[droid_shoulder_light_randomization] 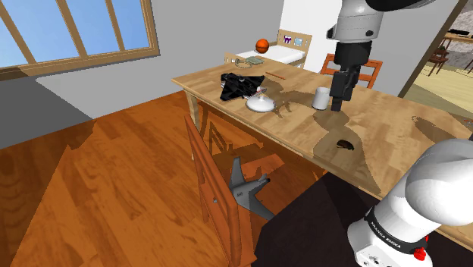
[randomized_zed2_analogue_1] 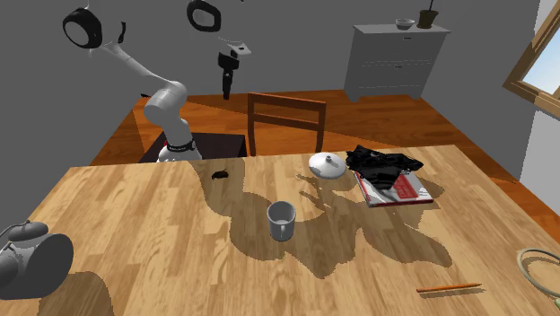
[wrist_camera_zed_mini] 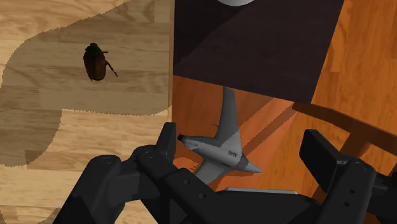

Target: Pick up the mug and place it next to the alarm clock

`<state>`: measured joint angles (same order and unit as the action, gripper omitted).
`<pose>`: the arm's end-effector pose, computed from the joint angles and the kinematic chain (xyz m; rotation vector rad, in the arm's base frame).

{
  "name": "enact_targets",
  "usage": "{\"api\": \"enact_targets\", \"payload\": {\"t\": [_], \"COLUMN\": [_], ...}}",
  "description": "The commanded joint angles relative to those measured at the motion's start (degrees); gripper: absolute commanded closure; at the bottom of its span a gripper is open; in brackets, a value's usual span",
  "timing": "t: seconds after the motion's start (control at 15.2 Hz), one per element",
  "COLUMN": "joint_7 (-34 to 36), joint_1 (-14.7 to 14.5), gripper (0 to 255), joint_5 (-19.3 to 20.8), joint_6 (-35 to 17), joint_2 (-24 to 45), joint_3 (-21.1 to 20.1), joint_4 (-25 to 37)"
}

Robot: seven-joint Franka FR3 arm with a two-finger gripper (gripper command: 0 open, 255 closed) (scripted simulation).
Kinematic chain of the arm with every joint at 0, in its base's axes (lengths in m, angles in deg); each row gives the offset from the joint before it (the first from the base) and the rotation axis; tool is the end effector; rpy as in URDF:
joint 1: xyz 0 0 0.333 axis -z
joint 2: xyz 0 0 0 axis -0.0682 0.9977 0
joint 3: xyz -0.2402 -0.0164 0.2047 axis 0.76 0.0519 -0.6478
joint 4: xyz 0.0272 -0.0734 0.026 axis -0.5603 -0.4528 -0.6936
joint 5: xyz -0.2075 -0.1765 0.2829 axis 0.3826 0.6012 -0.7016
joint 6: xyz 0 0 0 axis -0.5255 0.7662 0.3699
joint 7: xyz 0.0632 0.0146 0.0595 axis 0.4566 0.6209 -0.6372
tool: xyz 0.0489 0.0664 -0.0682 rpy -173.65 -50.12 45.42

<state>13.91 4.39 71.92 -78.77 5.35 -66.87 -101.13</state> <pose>0.2940 0.0057 0.5369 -3.1129 -0.2685 0.3134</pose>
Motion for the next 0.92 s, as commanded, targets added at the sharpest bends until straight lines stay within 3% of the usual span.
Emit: {"api": "enact_targets", "payload": {"t": [0.0,0.86], "joint_7": [0.0,-12.59], "joint_1": [0.0,5.59], "gripper": [0,0], "joint_5": [0.0,9.32], "joint_6": [0.0,-18.98], "joint_2": [0.0,15.26], "joint_3": [0.0,12.23], "joint_4": [0.0,1.48]}}
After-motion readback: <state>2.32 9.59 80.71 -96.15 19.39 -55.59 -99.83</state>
